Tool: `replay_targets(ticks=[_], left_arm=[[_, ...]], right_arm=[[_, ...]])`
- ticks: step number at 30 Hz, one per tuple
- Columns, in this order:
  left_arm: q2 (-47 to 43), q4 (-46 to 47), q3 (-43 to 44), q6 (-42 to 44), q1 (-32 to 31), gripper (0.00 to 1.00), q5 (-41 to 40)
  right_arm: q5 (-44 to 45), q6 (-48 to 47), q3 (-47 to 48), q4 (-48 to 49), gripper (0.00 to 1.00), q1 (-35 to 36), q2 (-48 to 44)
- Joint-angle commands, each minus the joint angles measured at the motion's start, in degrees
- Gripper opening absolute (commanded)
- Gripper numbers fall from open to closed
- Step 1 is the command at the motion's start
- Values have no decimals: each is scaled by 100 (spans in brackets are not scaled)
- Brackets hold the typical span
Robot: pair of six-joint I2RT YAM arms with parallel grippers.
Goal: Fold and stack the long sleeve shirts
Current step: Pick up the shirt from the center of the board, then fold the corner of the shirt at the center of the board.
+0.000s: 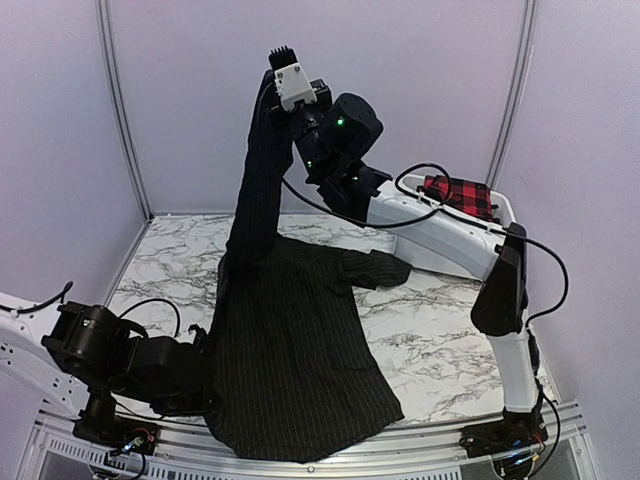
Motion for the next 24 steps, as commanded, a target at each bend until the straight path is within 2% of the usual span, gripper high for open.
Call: replay_targets(ticks=[1, 6, 13, 22, 24], left_arm=[[636, 284, 358, 1287, 504, 0, 441], [1512, 1074, 497, 2194, 1010, 0, 1169], [2585, 1681, 817, 2855, 1133, 0, 2059], [2893, 1942, 790, 3007, 1133, 0, 2469], [2924, 1950, 752, 2974, 1133, 4, 2452]], right_arm=[[142, -183, 30, 76, 0, -61, -69], [272, -292, -373, 177, 0, -82, -241], [373, -262, -1126, 318, 0, -245, -650], [437, -204, -1638, 448, 0, -357, -999], [410, -139, -1777, 411, 0, -361, -1071]])
